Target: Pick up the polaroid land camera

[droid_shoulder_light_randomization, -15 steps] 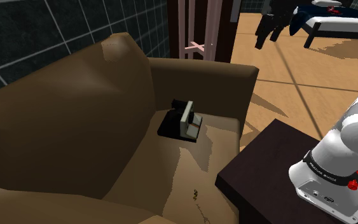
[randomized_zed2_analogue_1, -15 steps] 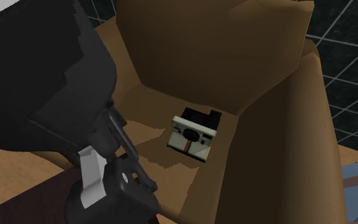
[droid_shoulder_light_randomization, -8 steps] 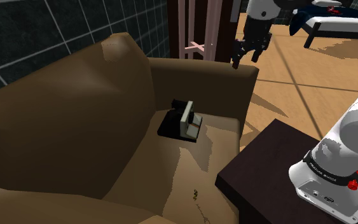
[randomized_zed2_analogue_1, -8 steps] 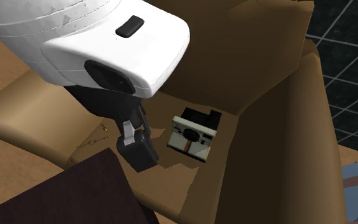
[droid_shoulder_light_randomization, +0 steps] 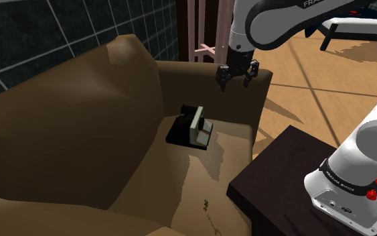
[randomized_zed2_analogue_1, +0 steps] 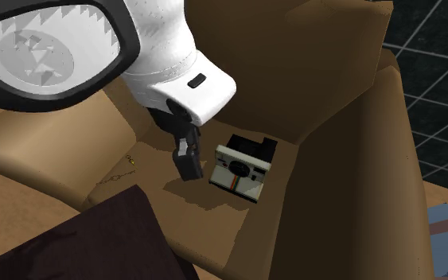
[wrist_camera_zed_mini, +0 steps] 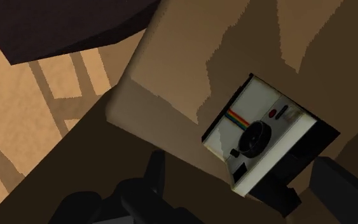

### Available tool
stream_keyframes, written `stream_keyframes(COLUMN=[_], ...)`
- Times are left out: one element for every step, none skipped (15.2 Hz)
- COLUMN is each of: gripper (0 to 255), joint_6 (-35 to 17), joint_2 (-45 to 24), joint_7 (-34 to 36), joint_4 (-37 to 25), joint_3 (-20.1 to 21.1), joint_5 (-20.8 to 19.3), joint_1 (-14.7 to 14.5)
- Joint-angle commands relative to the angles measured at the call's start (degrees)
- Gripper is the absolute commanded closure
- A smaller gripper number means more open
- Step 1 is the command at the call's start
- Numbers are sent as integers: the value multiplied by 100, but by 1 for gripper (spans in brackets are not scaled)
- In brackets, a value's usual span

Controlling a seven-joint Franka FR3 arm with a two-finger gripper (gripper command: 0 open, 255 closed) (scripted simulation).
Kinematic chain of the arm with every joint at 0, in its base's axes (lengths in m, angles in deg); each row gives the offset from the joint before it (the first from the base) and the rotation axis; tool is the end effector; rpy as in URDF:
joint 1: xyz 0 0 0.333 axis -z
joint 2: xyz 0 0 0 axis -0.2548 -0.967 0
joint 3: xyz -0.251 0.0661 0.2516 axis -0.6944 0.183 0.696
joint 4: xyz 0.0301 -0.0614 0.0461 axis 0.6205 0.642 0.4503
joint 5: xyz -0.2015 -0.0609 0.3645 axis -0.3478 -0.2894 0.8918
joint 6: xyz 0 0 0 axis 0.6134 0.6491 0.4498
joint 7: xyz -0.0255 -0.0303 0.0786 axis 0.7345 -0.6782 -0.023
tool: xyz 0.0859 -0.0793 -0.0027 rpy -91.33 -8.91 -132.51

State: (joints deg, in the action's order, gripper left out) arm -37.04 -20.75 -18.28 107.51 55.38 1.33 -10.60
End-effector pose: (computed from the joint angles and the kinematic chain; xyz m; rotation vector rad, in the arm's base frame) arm 0.4110 0.0958 0.4537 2.9976 -0.6910 0.1371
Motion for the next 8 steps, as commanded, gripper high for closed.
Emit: stream_keyframes(gripper=[0,0,0,0,0,0,0,0], joint_6=[-336,-475,-609,-737,-857,-971,-1075,-1170], joint_2=[-402,-629,-863,-1104,-1351,-1604,-1862,-2123], joint_7=[507,768,1033,1306,1585,1871,2163,2460], joint_4=[-20,-80,-149,-228,-316,-414,-522,-638], joint_3=[201,305,407,502,589,667,733,787], joint_5=[-36,-79,-135,-207,-297,-402,-524,-660], joint_1=[88,132,180,227,271,312,344,371])
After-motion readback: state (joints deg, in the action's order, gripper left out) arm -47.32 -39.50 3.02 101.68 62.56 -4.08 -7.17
